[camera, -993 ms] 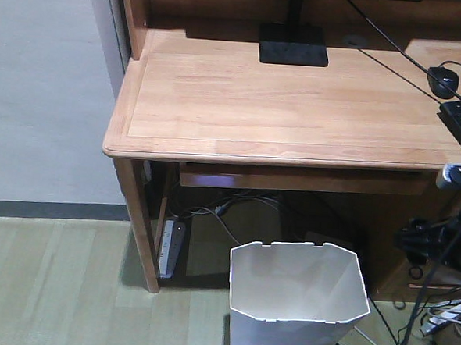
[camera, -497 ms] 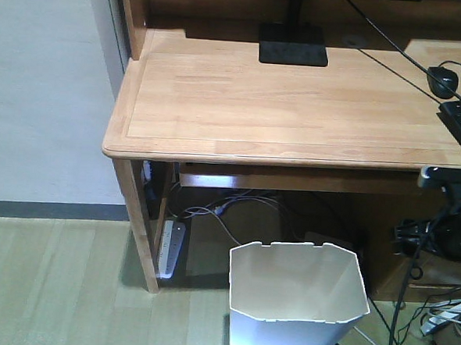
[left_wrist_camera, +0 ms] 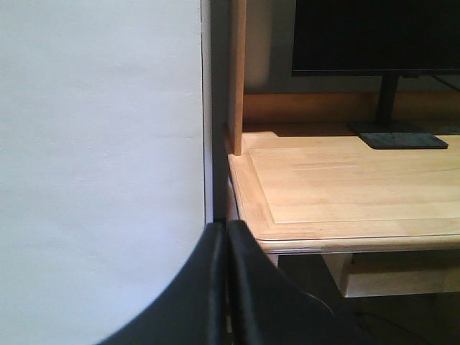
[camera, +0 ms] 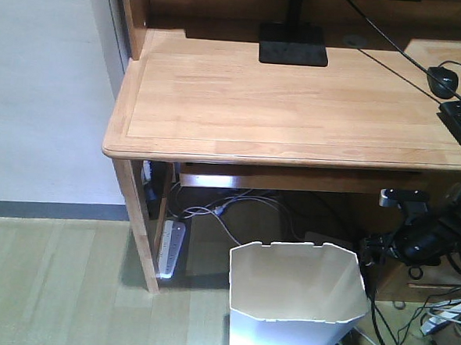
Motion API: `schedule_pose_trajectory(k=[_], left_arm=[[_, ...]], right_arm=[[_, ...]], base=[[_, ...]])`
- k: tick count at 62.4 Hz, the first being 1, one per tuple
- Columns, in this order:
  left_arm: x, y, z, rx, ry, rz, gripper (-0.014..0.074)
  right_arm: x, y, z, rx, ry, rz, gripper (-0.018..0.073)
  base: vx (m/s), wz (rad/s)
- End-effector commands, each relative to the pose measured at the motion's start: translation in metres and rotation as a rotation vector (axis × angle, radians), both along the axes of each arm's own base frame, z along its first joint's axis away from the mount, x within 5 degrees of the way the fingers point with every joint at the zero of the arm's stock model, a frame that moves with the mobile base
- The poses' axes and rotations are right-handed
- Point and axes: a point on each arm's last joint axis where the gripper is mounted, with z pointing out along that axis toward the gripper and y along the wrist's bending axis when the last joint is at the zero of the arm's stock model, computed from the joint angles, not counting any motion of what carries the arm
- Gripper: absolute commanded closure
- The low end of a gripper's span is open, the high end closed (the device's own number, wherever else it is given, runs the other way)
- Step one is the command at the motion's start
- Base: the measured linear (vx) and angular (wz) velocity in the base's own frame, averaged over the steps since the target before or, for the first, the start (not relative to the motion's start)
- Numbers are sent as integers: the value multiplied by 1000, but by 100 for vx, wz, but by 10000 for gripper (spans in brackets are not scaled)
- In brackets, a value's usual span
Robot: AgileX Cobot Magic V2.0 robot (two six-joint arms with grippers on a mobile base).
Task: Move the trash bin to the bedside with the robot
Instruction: 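Lower the right gripper toward the rim of the white trash bin, then close the right gripper on the bin rim and lift it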
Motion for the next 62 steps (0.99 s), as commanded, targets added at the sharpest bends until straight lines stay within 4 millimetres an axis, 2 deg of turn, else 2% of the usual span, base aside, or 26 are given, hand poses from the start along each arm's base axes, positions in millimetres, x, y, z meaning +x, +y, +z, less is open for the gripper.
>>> schedule_pose_trajectory(k=[1,15,34,62], left_arm=[[1,0,-2,-14,-60,-5,602],[1,0,-2,-14,-60,-5,602],[1,0,-2,-14,-60,-5,602],[1,0,-2,-14,-60,-5,602]], right_arm=[[18,-5,-4,-8,-38,2,-3],[32,-7,-44,1,2,46,-3],[40,-9,-96,8,44,85,-3],[54,-8,-150,44,78,93,-3]], base=[[0,0],[0,0],[0,0],[0,0]])
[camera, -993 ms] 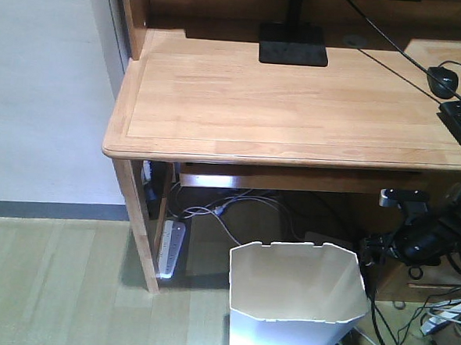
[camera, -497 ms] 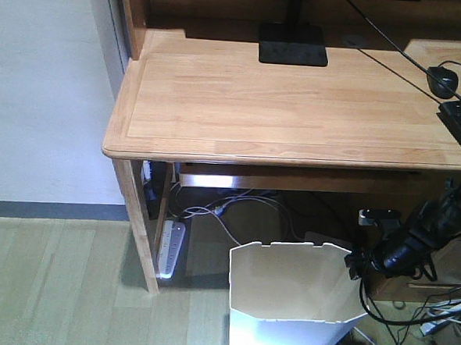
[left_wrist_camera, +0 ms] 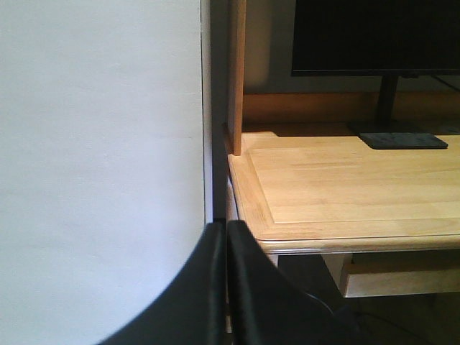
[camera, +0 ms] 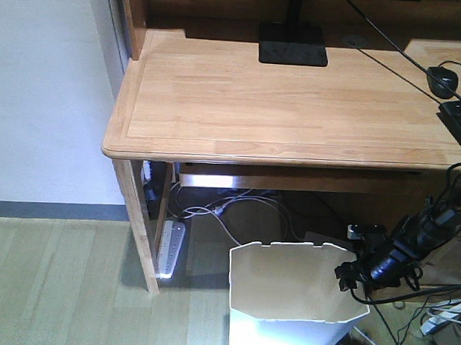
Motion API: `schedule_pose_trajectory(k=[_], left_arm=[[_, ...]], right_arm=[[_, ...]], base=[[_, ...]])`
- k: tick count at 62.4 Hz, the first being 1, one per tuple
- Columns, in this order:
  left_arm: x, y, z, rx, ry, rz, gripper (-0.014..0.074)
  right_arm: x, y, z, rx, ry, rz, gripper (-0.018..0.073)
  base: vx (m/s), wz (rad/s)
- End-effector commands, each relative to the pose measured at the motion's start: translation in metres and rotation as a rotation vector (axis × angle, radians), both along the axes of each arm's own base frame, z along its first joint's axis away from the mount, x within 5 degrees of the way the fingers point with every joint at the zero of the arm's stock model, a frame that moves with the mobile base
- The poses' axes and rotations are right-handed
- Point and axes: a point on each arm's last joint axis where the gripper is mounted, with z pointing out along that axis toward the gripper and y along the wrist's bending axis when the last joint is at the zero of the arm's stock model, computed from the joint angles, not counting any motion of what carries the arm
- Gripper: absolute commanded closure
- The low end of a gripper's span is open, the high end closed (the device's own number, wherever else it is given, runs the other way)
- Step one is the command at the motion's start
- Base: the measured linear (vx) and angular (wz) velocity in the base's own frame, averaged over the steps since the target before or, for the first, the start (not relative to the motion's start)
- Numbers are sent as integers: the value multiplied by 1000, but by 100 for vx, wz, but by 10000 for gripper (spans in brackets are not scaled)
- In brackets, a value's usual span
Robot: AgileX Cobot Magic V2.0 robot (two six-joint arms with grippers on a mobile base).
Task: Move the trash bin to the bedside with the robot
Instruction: 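Close the right gripper on the bin rim and lift it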
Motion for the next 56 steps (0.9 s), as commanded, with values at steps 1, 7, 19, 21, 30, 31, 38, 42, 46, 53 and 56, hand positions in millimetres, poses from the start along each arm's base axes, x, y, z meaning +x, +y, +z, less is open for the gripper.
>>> schedule_pose_trajectory(k=[1,7,19,21,30,31,38,42,46,53,56], left_arm=[[1,0,-2,-14,-60,-5,602],[1,0,-2,-14,-60,-5,602],[1,0,-2,-14,-60,-5,602],[1,0,-2,-14,-60,-5,602],[1,0,-2,-14,-60,-5,602],[1,0,-2,-14,-60,-5,602],[1,0,-2,-14,-60,-5,602],[1,0,-2,-14,-60,-5,602],[1,0,-2,-14,-60,-5,602],[1,0,-2,-14,-60,-5,602],[1,0,-2,-14,-60,-5,602]], right_arm=[[22,-5,11,3,-56,10,-3],[26,-5,1,8,-58,12,-3],[35,-6,-12,23,-62,5,25],[38,-6,-13,27,-64,7,41],[41,-4,-19,56,-41,15,197],[41,-4,-20,59,-39,16,221],[39,-1,-24,90,3,37,401],[38,0,-23,105,23,45,501],[38,1,-20,119,36,46,576],[41,3,-10,149,37,55,571],[42,4,-5,161,30,57,569]], base=[[0,0],[0,0],[0,0],[0,0],[0,0],[0,0],[0,0],[0,0],[0,0],[0,0],[0,0]])
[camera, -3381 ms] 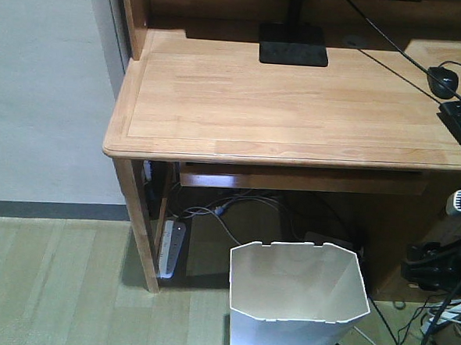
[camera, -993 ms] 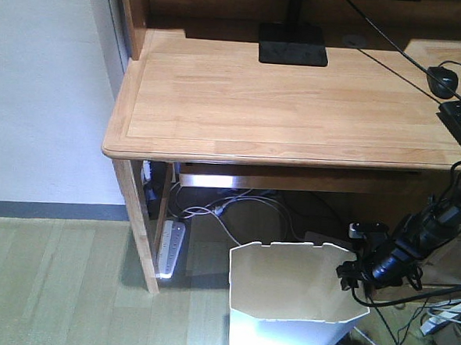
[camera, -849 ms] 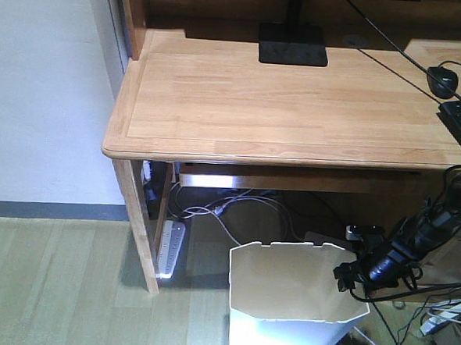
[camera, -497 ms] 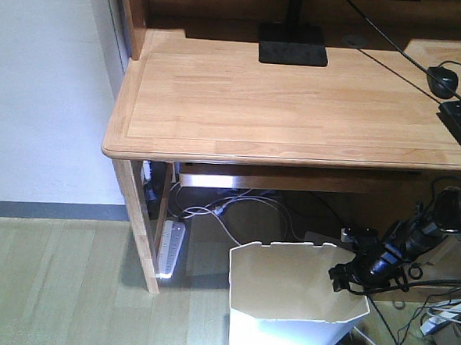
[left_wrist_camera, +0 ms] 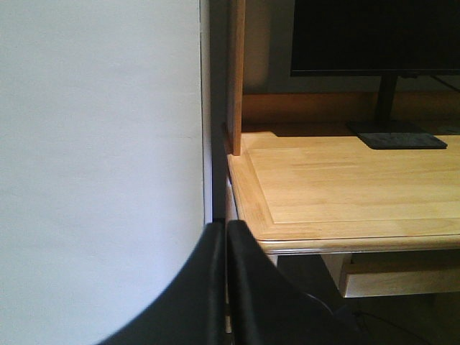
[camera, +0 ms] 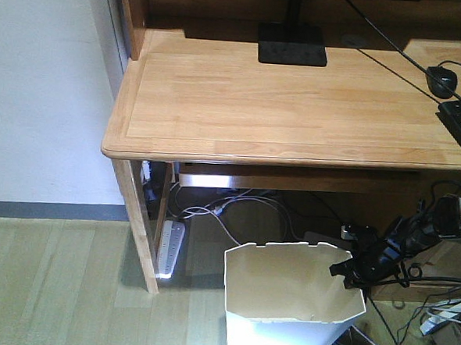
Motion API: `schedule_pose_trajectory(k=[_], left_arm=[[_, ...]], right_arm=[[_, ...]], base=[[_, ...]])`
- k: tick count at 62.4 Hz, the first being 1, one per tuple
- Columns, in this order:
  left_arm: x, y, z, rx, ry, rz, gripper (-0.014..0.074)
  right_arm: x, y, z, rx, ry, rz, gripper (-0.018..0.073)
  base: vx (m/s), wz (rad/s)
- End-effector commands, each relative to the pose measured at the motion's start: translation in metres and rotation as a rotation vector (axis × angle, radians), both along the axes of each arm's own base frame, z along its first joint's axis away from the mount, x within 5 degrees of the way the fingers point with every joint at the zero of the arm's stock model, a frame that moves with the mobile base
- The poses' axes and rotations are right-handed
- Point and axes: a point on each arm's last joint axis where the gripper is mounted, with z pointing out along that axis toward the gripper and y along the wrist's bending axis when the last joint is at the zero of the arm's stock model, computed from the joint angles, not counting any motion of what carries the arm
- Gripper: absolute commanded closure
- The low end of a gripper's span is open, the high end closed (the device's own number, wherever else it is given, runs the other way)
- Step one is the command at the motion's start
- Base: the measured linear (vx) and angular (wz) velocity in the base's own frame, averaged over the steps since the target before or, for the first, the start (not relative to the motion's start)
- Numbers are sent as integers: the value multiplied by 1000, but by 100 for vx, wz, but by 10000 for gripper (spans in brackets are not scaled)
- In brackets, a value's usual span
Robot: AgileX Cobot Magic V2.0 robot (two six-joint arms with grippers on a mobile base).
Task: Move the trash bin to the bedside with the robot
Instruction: 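Close the right gripper on the bin rim and lift it, then hold the bin in the right gripper while the base turns away from the desk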
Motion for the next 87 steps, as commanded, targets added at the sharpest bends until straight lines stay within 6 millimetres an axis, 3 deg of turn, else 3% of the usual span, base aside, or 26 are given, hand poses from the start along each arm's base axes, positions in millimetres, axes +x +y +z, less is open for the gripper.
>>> schedule_pose_trajectory(k=[1,20,38,57,74,87], left_arm=[[1,0,-2,-14,-60,-5,602],[1,0,-2,-14,-60,-5,602],[1,0,-2,-14,-60,-5,602],[1,0,-2,-14,-60,-5,602],[1,0,-2,-14,-60,-5,602],[1,0,-2,-14,-60,-5,602]], right_arm=[[17,6,39,83,0,29,569],[7,15,85,156,-93,0,565],[-11,23,144,194,-151,12,566],[-59,30,198,178,-149,11,566],[-77,38,251,222,-224,24,566],[-78,37,268,204,-273,19,566]], base=[[0,0],[0,0],[0,0],[0,0],[0,0],[0,0]])
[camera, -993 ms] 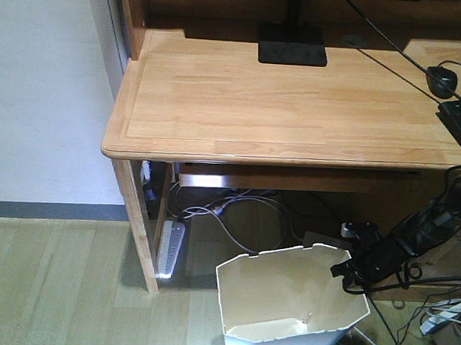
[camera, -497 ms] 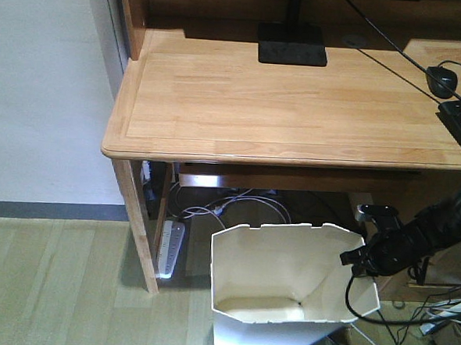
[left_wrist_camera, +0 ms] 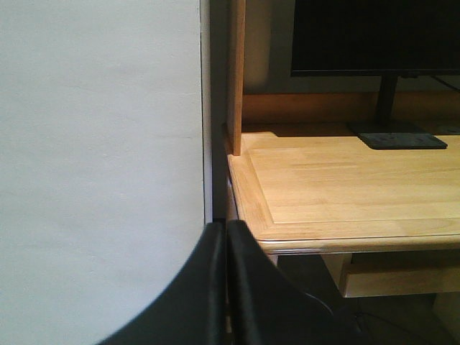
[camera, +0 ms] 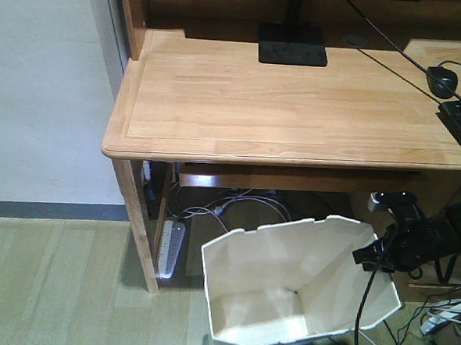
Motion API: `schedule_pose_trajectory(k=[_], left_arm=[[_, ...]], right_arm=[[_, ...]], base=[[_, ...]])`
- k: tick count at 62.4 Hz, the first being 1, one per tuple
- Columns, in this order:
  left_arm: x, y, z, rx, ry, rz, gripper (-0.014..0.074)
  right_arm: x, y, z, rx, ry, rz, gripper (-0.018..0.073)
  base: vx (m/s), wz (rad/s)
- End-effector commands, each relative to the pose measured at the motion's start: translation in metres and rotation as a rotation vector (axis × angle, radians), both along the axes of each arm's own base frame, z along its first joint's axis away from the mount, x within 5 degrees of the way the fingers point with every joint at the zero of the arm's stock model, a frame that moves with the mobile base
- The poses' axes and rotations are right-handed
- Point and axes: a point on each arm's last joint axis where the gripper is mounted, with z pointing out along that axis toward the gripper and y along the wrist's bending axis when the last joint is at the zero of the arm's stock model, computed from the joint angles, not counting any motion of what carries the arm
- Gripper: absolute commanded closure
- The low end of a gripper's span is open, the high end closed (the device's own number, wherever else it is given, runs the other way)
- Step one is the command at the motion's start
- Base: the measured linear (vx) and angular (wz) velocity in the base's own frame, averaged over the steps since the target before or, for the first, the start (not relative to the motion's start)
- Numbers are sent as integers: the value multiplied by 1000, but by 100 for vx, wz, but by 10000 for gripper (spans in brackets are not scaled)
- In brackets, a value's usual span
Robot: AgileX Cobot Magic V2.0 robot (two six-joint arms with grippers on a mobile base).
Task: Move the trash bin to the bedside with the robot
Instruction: 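Hold the bin in the right gripper while the base turns away from the desk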
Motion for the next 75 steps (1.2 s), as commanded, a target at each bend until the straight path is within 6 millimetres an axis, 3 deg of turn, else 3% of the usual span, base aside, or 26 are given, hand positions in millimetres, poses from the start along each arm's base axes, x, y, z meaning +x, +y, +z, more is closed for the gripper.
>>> schedule_pose_trajectory(k=[1,75], left_arm=[[1,0,-2,-14,-60,-5,602],[1,0,-2,-14,-60,-5,602]], right_arm=[[8,8,29,114,-50,-35,566],[8,8,29,115,-50,-35,566]], base=[[0,0],[-1,5]])
